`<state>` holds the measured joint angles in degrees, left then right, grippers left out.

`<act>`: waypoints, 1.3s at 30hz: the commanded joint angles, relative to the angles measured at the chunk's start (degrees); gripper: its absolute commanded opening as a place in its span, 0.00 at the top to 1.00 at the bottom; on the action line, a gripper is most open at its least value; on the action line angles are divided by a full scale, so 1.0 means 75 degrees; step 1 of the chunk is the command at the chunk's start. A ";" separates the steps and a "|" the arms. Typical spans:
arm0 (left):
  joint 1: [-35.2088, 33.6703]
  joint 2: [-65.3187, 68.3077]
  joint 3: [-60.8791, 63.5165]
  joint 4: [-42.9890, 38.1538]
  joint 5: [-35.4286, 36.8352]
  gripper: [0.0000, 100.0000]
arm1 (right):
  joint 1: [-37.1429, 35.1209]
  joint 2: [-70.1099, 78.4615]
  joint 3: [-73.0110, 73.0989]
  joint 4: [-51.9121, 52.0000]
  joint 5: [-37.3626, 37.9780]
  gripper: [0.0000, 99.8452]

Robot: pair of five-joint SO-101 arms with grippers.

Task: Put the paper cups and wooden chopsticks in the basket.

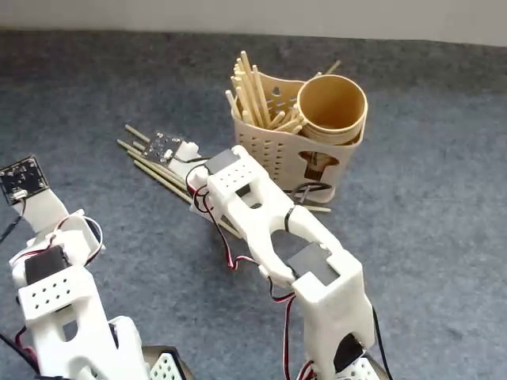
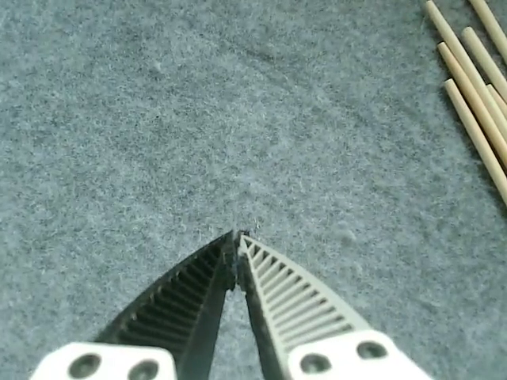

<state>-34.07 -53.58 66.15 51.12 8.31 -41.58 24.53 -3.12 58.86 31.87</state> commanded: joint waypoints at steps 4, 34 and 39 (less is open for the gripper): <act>-0.0029 -0.0158 -0.0041 -0.0117 0.0035 0.97 | 0.0123 0.0076 -0.0322 -0.0557 0.0105 0.76; -0.0029 -0.0158 -0.0029 -0.0117 0.0035 0.97 | 0.0135 -0.3933 0.1201 0.0733 0.0059 1.00; -0.0029 -0.0158 -0.0029 -0.0117 0.0035 0.97 | 0.0123 -0.5410 0.1799 0.0721 0.0035 1.00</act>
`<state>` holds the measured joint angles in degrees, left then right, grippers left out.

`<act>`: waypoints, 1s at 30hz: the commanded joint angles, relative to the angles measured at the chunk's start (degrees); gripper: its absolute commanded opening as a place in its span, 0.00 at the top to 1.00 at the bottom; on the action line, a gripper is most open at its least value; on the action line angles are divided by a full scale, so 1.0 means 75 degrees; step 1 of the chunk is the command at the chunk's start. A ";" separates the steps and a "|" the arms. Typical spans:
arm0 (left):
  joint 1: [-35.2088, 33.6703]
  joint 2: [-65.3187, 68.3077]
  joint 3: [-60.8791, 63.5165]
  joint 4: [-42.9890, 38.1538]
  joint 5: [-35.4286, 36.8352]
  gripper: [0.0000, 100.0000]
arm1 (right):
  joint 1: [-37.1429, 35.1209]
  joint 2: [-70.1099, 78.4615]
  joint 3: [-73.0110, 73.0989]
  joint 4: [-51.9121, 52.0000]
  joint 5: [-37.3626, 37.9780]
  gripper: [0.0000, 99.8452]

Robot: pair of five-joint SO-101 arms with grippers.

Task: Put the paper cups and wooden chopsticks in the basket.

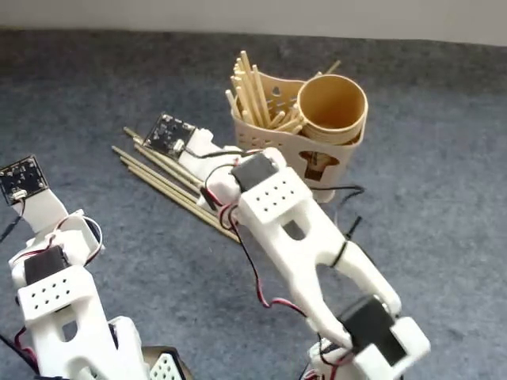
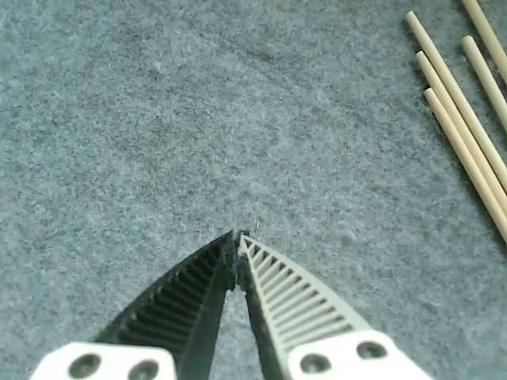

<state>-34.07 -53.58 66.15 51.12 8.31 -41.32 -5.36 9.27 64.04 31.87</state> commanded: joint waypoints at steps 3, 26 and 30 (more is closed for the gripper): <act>-0.0029 -0.0158 -0.0029 -0.0117 0.0035 0.97 | 0.0088 -0.2221 0.0182 0.0018 -0.0363 1.00; -0.0041 -0.0147 0.0053 -0.0281 0.0023 0.97 | 0.0908 -0.5128 0.0123 -0.3558 -0.1934 0.99; -0.0041 -0.0147 0.0053 -0.0281 0.0023 0.97 | 0.1049 -0.5116 0.0147 -0.4601 -0.1922 0.99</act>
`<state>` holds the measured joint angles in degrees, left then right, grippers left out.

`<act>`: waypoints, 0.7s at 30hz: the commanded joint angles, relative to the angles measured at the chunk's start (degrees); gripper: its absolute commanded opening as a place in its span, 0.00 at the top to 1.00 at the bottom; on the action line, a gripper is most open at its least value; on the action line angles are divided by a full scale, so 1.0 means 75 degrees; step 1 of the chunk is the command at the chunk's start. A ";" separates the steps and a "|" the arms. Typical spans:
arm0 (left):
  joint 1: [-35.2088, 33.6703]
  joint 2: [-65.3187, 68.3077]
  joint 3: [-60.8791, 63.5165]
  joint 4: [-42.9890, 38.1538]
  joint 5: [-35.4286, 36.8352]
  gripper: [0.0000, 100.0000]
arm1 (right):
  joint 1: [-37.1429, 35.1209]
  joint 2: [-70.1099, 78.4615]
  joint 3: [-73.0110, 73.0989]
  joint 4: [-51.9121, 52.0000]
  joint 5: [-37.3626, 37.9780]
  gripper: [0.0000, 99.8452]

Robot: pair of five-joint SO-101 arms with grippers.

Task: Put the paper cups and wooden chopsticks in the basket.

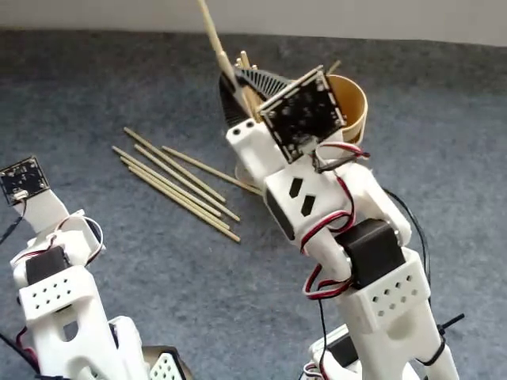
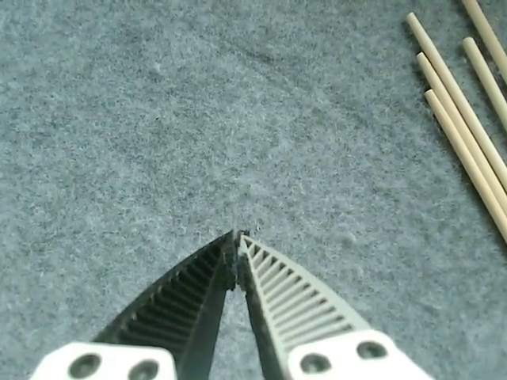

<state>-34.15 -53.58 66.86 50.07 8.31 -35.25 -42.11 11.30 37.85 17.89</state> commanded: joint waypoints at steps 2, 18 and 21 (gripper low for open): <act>-0.0053 -0.0147 -0.0041 -0.0141 0.0023 0.97 | 0.0358 -0.0217 -0.0088 -0.1834 -0.0059 0.99; -0.0064 -0.0147 -0.0041 -0.0141 0.0023 0.97 | 0.2081 0.1342 -0.0076 -0.4202 -0.1934 0.99; -0.0064 -0.0147 -0.0041 -0.0141 0.0023 0.97 | 0.2514 0.1764 -0.0053 -0.4202 -0.2508 0.99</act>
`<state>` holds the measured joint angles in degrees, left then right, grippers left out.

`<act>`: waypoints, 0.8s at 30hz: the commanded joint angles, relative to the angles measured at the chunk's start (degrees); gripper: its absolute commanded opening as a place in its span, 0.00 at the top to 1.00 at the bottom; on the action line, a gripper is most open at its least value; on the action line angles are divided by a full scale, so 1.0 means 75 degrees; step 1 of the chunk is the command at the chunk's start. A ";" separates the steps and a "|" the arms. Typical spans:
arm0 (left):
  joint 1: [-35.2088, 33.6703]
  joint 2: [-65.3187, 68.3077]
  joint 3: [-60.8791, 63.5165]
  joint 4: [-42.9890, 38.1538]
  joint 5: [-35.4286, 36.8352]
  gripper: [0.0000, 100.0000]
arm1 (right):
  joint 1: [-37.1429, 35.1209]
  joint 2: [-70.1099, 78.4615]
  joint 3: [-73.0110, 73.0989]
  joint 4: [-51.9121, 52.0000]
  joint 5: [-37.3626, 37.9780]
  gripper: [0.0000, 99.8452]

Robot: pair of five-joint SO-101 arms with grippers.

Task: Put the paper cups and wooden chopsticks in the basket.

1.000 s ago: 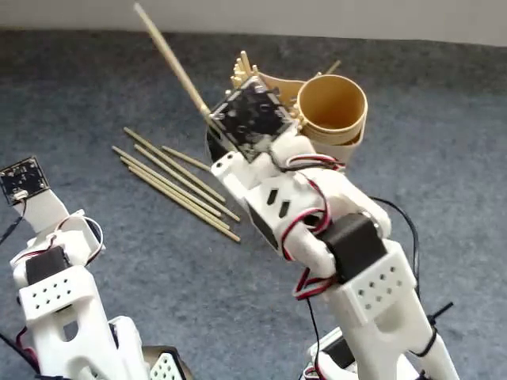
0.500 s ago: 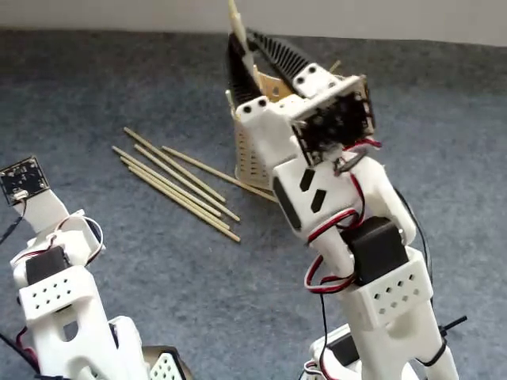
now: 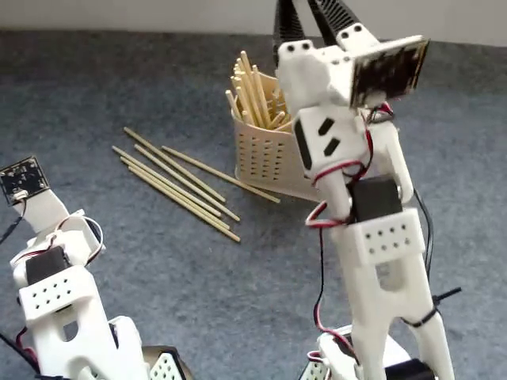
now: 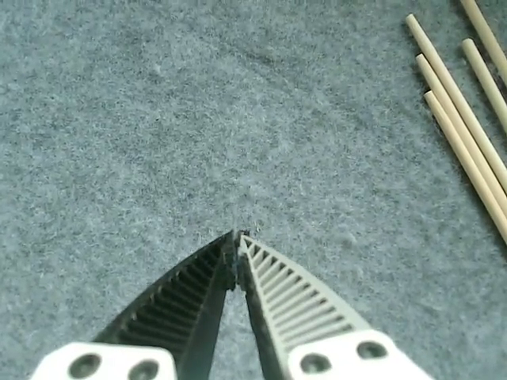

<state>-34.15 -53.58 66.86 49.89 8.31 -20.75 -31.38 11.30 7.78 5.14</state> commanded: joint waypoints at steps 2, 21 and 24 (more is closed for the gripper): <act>-0.0064 -0.0147 -0.0041 -0.0117 0.0023 0.97 | 0.0756 0.0580 0.0029 -0.0158 -0.1067 0.99; -0.0041 -0.0147 -0.0041 -0.0117 0.0023 0.97 | 0.0639 0.1248 0.1635 -0.0158 -0.0867 0.88; -0.0041 -0.0147 -0.0041 -0.0117 0.0023 0.97 | 0.0393 0.1225 0.1729 -0.0135 -0.0610 0.85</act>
<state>-34.15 -53.58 66.86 49.89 8.31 -15.12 -21.19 24.48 7.69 -2.24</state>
